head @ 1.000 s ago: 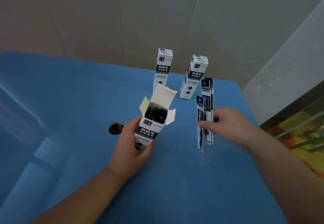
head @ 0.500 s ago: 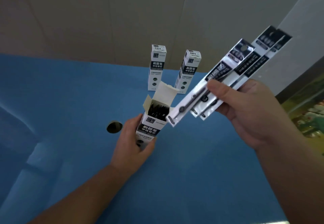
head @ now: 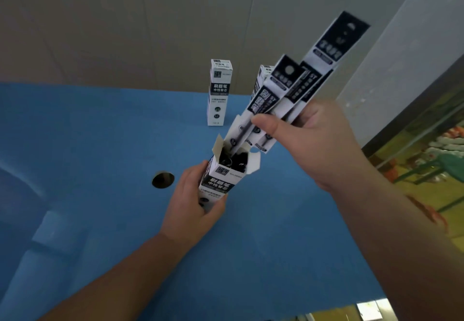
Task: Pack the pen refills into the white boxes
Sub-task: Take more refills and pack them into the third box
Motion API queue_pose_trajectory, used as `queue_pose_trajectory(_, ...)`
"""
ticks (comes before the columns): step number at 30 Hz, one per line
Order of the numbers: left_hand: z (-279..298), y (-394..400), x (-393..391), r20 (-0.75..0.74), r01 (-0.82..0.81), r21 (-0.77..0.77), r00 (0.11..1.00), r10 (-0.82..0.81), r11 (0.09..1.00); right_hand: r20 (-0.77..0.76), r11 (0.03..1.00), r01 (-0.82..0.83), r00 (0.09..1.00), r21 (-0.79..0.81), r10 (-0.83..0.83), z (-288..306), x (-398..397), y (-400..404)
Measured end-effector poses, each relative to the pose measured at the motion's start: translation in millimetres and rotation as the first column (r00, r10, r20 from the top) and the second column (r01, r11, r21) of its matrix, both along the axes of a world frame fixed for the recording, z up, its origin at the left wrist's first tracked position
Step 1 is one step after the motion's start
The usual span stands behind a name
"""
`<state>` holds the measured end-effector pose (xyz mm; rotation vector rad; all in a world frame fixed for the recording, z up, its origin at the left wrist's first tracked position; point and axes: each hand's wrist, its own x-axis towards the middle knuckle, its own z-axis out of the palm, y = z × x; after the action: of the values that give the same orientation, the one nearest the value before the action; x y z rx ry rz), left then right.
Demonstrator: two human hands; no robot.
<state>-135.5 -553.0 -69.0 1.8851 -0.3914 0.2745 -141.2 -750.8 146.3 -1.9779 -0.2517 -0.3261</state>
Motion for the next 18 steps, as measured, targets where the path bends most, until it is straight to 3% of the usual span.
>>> queue_pose_trajectory(10,1,0,-2,0.004,0.001,0.017,1.000,-0.001,1.000,-0.201,0.996,0.091,0.976,0.014,-0.087,-25,1,23)
queue_pose_trajectory(18,1,-1,-3,-0.088,-0.005,0.002,0.996,0.005,1.000,-0.207,0.988,0.120,0.973,0.097,-0.098,-16,8,33)
